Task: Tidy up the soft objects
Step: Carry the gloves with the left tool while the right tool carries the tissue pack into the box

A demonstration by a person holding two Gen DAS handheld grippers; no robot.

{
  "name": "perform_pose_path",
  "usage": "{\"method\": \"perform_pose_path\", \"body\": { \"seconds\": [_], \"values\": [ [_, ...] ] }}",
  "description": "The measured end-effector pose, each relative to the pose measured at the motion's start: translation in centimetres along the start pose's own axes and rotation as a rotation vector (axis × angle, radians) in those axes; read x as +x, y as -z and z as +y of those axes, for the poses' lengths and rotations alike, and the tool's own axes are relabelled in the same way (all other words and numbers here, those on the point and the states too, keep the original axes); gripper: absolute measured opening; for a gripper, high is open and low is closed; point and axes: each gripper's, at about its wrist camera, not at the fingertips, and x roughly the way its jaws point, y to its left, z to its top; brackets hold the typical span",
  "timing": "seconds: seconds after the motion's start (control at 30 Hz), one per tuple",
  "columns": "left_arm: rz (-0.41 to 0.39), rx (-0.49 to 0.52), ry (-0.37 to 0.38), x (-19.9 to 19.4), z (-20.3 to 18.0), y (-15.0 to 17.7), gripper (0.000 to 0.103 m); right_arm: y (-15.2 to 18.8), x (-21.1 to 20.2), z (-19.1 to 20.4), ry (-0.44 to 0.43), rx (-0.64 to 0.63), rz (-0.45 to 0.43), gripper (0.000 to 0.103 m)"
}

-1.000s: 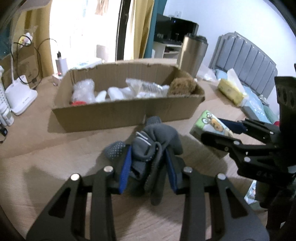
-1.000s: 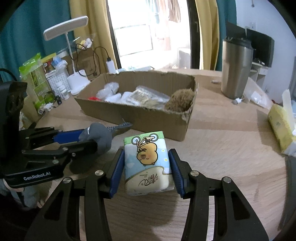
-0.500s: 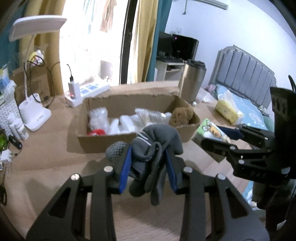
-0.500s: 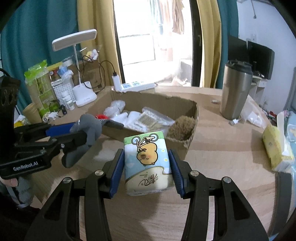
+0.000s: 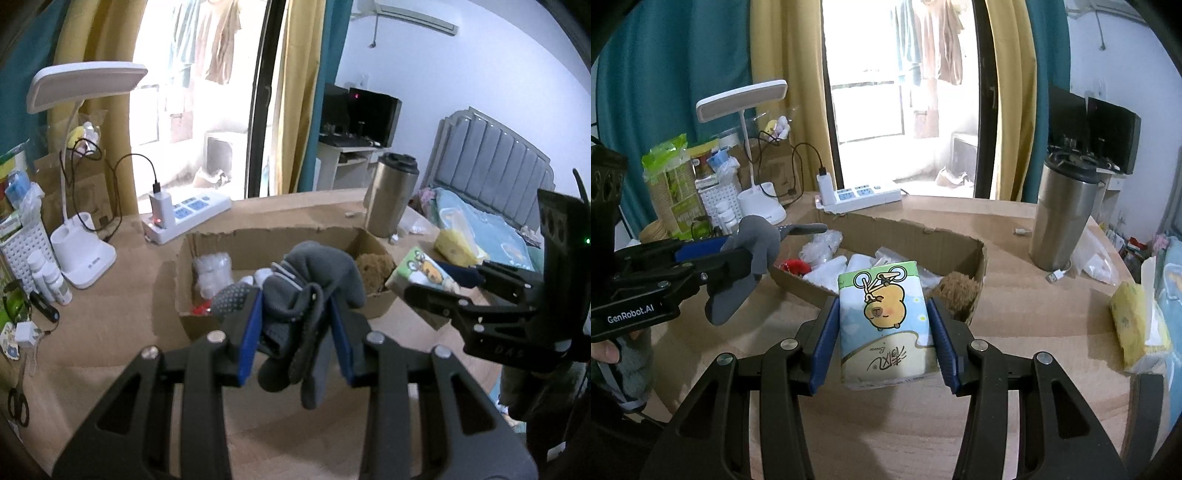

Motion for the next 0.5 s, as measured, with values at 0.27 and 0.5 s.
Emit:
{"method": "perform_pose_path", "body": {
  "seconds": [0.27,0.5],
  "values": [
    [-0.012,-0.009,-0.005,0.6,0.4,-1.1,0.037,-1.1,0.5,-0.7,-0.009,-0.003,-0.013,0.051],
    [-0.006,0.003,-0.021,1.9,0.4,-1.4,0.037,-1.3,1.8,-1.5,-0.024,0.001,-0.003,0.051]
  ]
}}
